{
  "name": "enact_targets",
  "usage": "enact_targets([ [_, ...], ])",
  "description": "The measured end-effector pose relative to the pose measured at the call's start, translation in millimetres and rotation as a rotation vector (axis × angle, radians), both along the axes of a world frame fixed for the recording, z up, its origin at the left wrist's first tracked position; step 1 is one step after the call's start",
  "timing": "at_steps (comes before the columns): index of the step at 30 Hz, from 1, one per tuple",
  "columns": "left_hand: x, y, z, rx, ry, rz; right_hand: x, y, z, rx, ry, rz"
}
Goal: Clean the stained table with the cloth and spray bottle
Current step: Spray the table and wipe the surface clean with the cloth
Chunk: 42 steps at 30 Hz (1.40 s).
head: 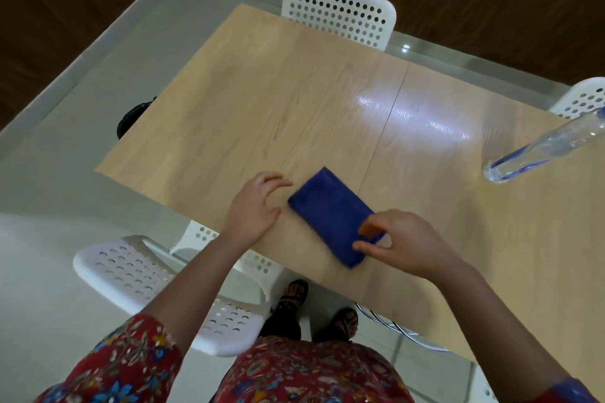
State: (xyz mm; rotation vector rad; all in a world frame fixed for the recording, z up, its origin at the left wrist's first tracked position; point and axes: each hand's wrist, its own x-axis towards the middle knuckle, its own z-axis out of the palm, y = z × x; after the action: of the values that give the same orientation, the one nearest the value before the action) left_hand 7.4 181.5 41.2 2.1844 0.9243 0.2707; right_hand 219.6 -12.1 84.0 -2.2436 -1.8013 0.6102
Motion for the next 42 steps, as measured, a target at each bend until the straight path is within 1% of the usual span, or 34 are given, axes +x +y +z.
enact_targets([
  [2, -22, -3, -19, 0.037, 0.029, 0.124, -6, 11, -21, 0.126, -0.015, -0.018],
  [3, -30, -2, -27, 0.065, 0.043, 0.165, -10, 23, -36, 0.165, -0.074, -0.023],
  [4, -34, 0, -33, 0.097, 0.07, 0.172, -17, 37, -51, 0.152, -0.125, -0.016],
  [7, -41, 6, -46, 0.185, 0.232, 0.092, -38, 60, -92, -0.009, -0.199, 0.027],
  [9, -47, 6, -52, 0.197, 0.325, 0.079, -43, 43, -103, -0.05, -0.21, 0.062],
  [11, -56, 3, -57, 0.162, 0.343, 0.109, -27, 18, -104, -0.023, -0.252, 0.073],
  [13, -61, 2, -61, 0.149, 0.332, 0.093, 2, 21, -106, -0.033, -0.287, -0.076],
  [15, -62, 1, -64, 0.137, 0.3, 0.115, 18, 55, -107, -0.046, -0.296, -0.265],
  [16, -62, 1, -64, 0.123, 0.277, 0.159, 13, 78, -105, -0.048, -0.288, -0.302],
  [17, -63, 0, -64, 0.11, 0.254, 0.222, -1, 97, -105, -0.04, -0.282, -0.259],
  [18, -64, 0, -64, 0.105, 0.232, 0.287, -21, 109, -106, -0.022, -0.279, -0.14],
  [19, -68, -3, -64, 0.103, 0.215, 0.345, -45, 107, -109, 0.006, -0.287, 0.038],
  [21, -75, -4, -63, 0.108, 0.191, 0.443, -75, 71, -113, 0.03, -0.286, 0.414],
  [22, -78, -3, -63, 0.099, 0.185, 0.493, -68, 51, -112, 0.022, -0.26, 0.511],
  [23, -82, -3, -63, 0.078, 0.179, 0.547, -49, 37, -111, 0.025, -0.236, 0.556],
  [24, -85, -2, -63, 0.053, 0.167, 0.599, -24, 31, -112, 0.044, -0.261, 0.535],
  [25, -88, 0, -63, 0.025, 0.146, 0.646, 2, 31, -112, 0.044, -0.304, 0.454],
  [27, -90, 3, -62, -0.051, 0.064, 0.74, 42, 56, -109, 0.017, -0.347, 0.176],
  [29, -90, 6, -59, -0.137, -0.03, 0.834, 31, 101, -103, 0.008, -0.32, -0.079],
  [30, -88, 7, -58, -0.173, -0.058, 0.867, 6, 119, -103, 0.002, -0.32, -0.11],
  [31, -88, 6, -57, -0.199, -0.071, 0.896, -26, 128, -105, 0.01, -0.319, -0.029],
  [33, -85, 5, -55, -0.224, -0.09, 0.906, -83, 106, -113, 0.046, -0.285, 0.359],
  [34, -84, 5, -54, -0.232, -0.103, 0.909, -94, 81, -115, 0.046, -0.268, 0.527],
  [35, -84, 5, -53, -0.245, -0.119, 0.926, -88, 62, -112, 0.046, -0.251, 0.62],
  [36, -84, 5, -52, -0.267, -0.141, 0.949, -68, 52, -108, 0.058, -0.235, 0.665],
  [37, -85, 5, -52, -0.304, -0.175, 0.98, -43, 51, -110, 0.086, -0.266, 0.652],
  [38, -86, 5, -51, -0.367, -0.225, 1.024, -18, 57, -112, 0.081, -0.298, 0.585],
  [40, -87, 8, -49, -0.543, -0.347, 1.137, 18, 90, -109, 0.046, -0.318, 0.292],
  [41, -87, 10, -48, -0.621, -0.392, 1.17, 17, 107, -106, 0.031, -0.326, 0.16],
  [42, -87, 12, -48, -0.665, -0.425, 1.18, 4, 120, -106, 0.024, -0.332, 0.08],
])
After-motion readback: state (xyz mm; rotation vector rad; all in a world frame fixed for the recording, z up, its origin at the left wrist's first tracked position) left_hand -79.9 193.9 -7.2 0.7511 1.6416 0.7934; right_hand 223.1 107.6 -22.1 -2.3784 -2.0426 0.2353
